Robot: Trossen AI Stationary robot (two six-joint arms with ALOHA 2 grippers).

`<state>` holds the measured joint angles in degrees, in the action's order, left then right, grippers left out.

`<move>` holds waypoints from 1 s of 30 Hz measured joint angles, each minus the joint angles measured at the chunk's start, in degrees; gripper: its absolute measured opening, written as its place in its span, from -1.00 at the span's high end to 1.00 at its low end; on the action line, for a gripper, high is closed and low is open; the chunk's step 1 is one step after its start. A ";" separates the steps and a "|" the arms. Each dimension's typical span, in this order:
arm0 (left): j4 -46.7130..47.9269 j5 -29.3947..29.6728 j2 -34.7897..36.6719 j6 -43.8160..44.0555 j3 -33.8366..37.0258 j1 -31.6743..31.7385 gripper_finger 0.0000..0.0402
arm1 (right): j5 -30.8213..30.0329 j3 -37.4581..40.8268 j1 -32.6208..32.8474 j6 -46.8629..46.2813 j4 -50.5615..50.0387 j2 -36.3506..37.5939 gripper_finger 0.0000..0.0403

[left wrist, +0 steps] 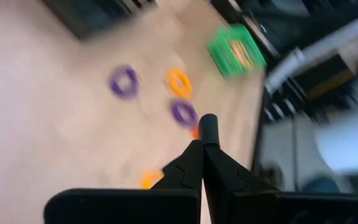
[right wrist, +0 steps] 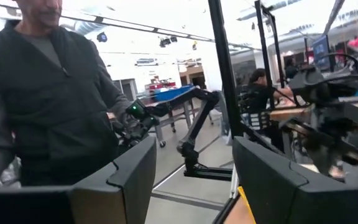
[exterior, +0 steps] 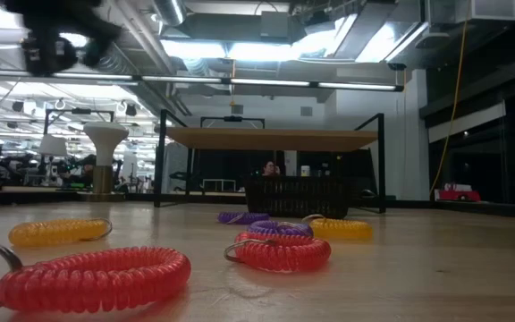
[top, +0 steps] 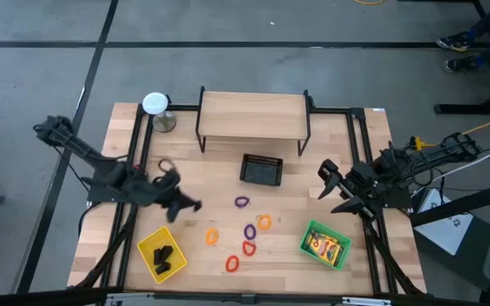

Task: Pick & Place Office Desk Supplies
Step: Put the black rubber band into the yellow basket

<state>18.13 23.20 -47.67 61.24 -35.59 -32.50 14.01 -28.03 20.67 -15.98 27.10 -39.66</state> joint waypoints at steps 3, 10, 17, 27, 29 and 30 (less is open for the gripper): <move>0.18 -0.55 1.61 1.90 1.64 -7.38 0.99 | -0.07 0.00 0.00 -2.24 0.39 -0.60 -0.06; 1.41 3.21 1.13 8.51 1.63 -21.90 0.99 | -0.14 0.00 0.01 -2.84 1.90 -1.43 -0.06; 1.81 11.16 -4.95 19.01 1.63 -33.14 0.99 | -1.14 0.00 0.00 -0.50 3.42 -2.38 -0.06; 1.10 16.16 -14.65 31.46 1.63 -40.11 0.99 | -1.87 0.00 0.01 -0.01 3.97 -3.01 -0.06; 0.98 17.31 -15.81 33.15 1.63 -40.62 0.99 | -2.33 0.00 0.01 0.18 3.97 -3.01 -0.06; 0.94 17.54 -16.25 33.86 1.63 -40.71 0.99 | -2.51 0.00 0.02 0.30 3.97 -3.01 -0.06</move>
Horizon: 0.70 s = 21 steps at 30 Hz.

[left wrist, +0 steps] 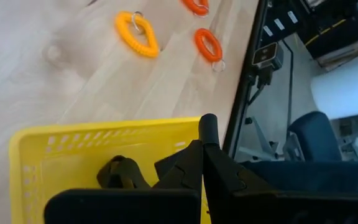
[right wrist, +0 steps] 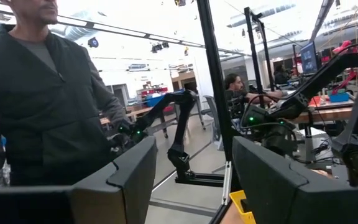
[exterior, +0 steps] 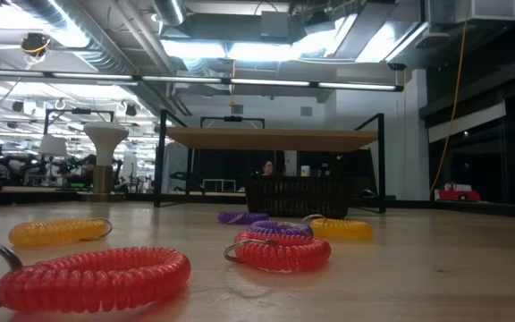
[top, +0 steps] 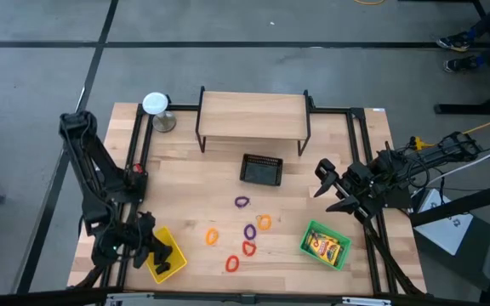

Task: Pick & Place Office Desk Supplies
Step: Put the black rubber band into the yellow basket, then put the left yellow spring keychain into the black basket

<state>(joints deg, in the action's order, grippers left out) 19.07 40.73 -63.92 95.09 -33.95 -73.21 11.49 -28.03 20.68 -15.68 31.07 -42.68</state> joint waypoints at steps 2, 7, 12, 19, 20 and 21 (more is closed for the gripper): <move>-0.09 0.05 -0.66 0.77 0.00 0.01 0.98 | -0.01 0.00 0.00 0.06 -0.02 0.00 -0.06; -0.24 -2.51 -1.03 1.81 0.00 0.20 0.83 | -0.01 0.00 -0.02 -0.18 0.00 0.00 -0.06; -0.58 -3.85 -1.03 1.20 0.00 0.20 0.54 | -0.03 0.00 0.00 -0.18 0.00 0.00 -0.06; -0.86 -3.10 -0.91 0.30 -0.01 0.22 0.19 | 0.00 0.00 0.00 -0.27 0.01 0.00 -0.06; -0.94 -2.18 -0.71 0.25 -0.08 0.22 0.16 | -0.01 0.00 0.00 -0.38 0.14 0.00 -0.06; -1.00 -0.91 -0.41 0.13 -0.32 0.22 0.14 | 0.01 0.00 0.00 -0.38 0.47 0.00 -0.06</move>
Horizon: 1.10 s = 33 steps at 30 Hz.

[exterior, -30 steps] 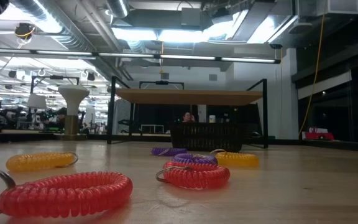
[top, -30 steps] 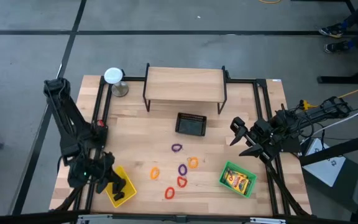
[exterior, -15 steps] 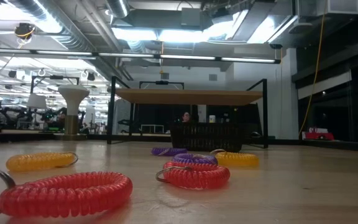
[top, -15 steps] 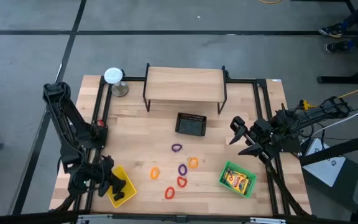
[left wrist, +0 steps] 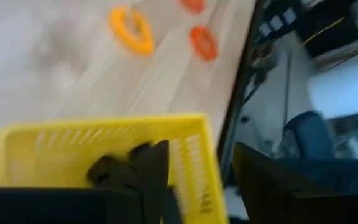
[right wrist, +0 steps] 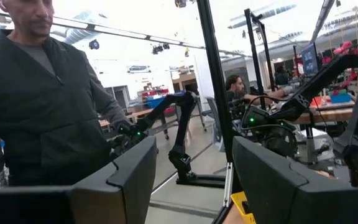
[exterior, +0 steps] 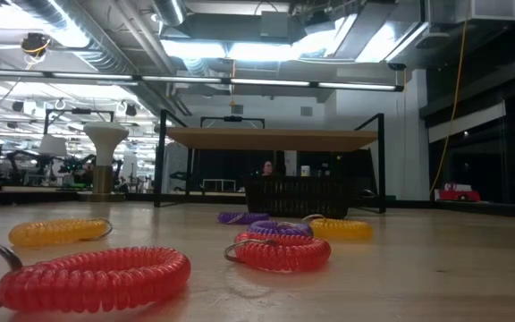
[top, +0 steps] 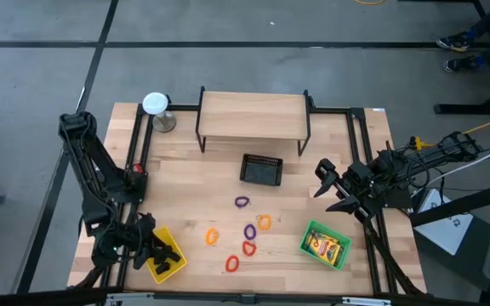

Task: Pick & Place Office Desk Supplies
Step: Put the left yellow spring keychain into the black basket

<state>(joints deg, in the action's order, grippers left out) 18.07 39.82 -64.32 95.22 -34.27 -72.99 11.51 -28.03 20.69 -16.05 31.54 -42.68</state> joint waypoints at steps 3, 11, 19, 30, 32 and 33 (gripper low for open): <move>-0.33 5.35 1.69 -2.31 -1.08 0.02 0.11 | 0.01 0.00 0.00 0.01 2.30 0.00 -0.06; -0.29 22.04 12.09 -13.85 -2.28 2.42 0.19 | -8.77 -0.02 -0.05 -4.46 18.22 -3.35 -0.06; -9.70 17.08 24.22 -40.65 -2.28 17.24 0.32 | -27.99 -1.25 -1.25 -11.83 24.50 -11.98 -0.06; -7.15 -9.08 23.82 -47.48 -2.26 42.25 0.34 | -43.79 -5.84 -2.14 -9.30 24.86 -14.83 -0.06; -7.15 -12.22 21.96 -48.30 -2.26 45.73 0.33 | -43.69 -6.74 -2.14 -9.03 24.95 -15.08 -0.06; -7.39 -13.72 20.94 -48.83 -2.26 47.50 0.33 | -43.67 -7.02 -2.14 -9.17 24.89 -15.22 -0.06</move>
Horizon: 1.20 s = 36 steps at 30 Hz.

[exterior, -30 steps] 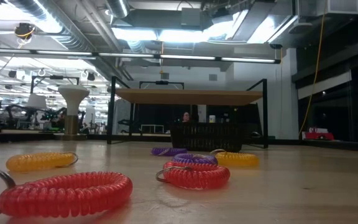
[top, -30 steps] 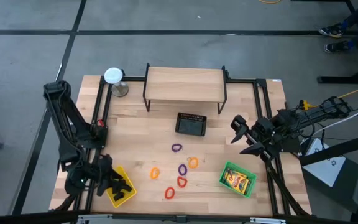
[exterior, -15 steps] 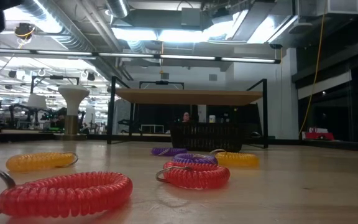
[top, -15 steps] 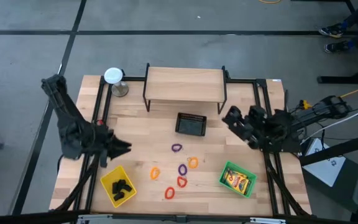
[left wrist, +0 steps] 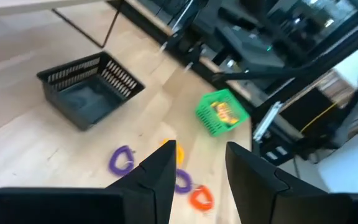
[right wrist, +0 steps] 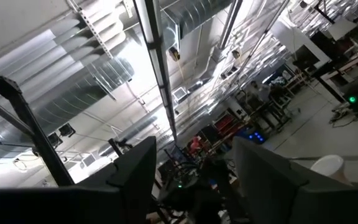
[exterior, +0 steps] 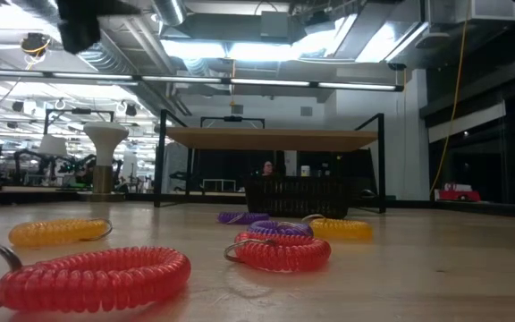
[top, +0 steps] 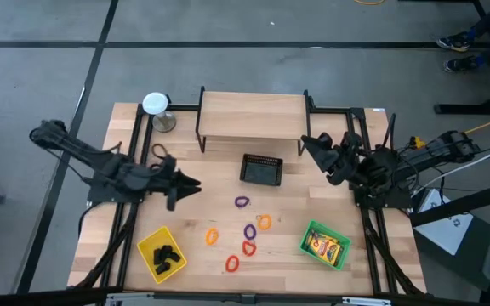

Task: Pick & Place Office Desk Supplies
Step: Put the left yellow spring keychain into the black basket

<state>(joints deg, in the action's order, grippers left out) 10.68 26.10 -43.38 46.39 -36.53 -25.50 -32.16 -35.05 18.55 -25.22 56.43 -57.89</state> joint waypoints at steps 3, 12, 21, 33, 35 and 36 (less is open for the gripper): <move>-1.31 -5.91 -3.75 -0.62 0.00 4.92 0.34 | -0.02 -0.82 0.00 -1.95 -0.31 -0.41 -0.06; -12.19 -24.29 -17.23 -2.50 0.02 13.70 0.34 | -6.12 -3.78 -1.66 1.34 -8.23 -0.98 -0.06; -0.09 -31.52 -22.65 -10.39 0.07 12.24 0.34 | -7.40 -4.78 -1.70 -10.98 -24.28 -1.02 -0.06; 3.97 -34.55 -27.21 -20.68 -4.21 12.14 0.34 | -9.90 -4.78 -1.70 -11.84 -24.31 -2.66 -0.06; 4.14 -36.30 -28.28 -23.11 -5.22 12.14 0.34 | -11.52 -4.74 -1.68 -11.63 -24.54 -3.63 -0.06; 4.82 -37.98 -28.90 -24.44 -5.80 12.15 0.34 | -13.05 -4.74 -1.68 -11.37 -24.47 -4.03 -0.06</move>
<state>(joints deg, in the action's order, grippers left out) 15.50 -11.88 -72.28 21.95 -42.34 -13.34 -45.21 -39.79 16.86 -36.59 31.95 -61.92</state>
